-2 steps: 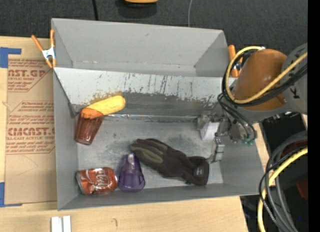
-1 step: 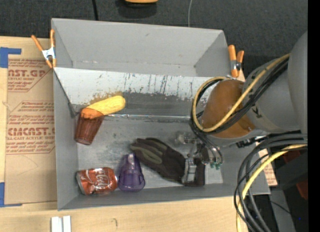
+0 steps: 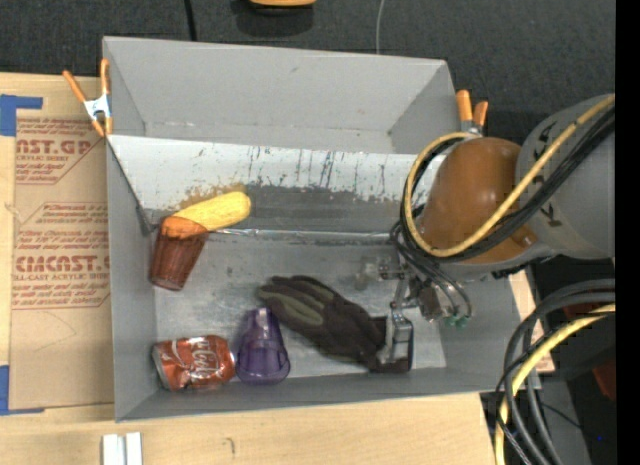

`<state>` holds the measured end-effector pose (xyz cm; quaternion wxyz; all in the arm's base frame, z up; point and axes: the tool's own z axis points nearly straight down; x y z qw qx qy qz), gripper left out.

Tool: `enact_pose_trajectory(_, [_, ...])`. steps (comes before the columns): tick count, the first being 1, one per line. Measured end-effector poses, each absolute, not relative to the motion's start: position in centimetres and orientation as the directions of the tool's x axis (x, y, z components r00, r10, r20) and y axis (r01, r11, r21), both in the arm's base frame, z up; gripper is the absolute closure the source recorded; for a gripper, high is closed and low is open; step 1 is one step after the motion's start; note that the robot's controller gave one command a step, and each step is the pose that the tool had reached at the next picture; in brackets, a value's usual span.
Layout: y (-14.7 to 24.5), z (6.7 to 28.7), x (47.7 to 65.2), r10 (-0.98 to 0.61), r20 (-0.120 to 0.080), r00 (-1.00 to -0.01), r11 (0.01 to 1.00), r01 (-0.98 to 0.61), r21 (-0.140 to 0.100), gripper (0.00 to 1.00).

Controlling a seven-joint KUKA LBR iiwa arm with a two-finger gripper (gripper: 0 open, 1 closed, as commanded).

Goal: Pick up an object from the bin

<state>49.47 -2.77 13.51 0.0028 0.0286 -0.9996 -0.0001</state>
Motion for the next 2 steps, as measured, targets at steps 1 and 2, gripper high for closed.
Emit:
enact_pose_trajectory(1, [-0.4,12.9,49.9,0.209,-0.004,-0.978,0.978,0.209,0.001,0.0])
enact_pose_trajectory(2, [-0.6,9.3,48.8,0.229,0.001,-0.973,0.973,0.229,0.0,0.0])
